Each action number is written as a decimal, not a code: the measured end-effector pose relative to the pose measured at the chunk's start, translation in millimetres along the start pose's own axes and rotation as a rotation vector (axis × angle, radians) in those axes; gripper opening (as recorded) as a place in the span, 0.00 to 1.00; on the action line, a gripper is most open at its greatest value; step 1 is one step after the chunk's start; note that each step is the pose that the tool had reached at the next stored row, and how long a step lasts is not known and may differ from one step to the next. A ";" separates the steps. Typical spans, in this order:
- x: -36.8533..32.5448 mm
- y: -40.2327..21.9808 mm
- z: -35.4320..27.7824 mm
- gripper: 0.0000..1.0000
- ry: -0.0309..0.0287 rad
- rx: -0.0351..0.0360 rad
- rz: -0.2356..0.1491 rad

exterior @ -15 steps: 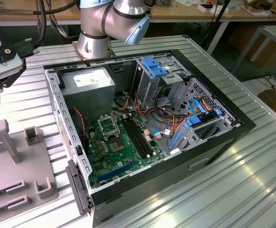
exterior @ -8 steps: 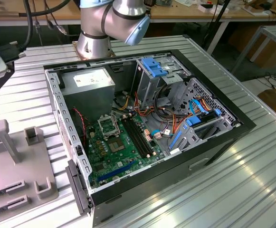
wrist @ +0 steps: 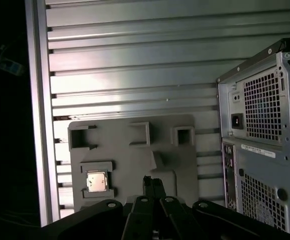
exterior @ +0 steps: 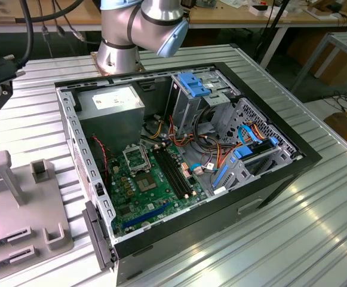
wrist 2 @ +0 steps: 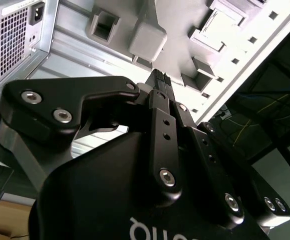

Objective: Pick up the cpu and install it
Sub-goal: 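Reach for the cpu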

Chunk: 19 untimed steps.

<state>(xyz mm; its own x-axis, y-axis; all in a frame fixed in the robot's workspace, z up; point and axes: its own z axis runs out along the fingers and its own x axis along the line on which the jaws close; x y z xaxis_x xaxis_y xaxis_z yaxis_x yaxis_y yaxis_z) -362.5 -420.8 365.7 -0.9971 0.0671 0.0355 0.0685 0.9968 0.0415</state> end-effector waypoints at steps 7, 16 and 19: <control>9.6 -2.9 0.5 0.13 -0.0034 -0.0002 -0.001; 10.8 -3.0 0.5 0.13 -0.0034 -0.0002 -0.001; 10.9 -3.0 0.5 0.13 -0.0034 -0.0002 -0.001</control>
<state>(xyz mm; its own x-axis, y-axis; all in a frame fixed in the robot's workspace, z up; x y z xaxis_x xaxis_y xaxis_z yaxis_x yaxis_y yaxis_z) -373.5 -423.0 365.5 -0.9973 0.0658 0.0320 0.0671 0.9969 0.0418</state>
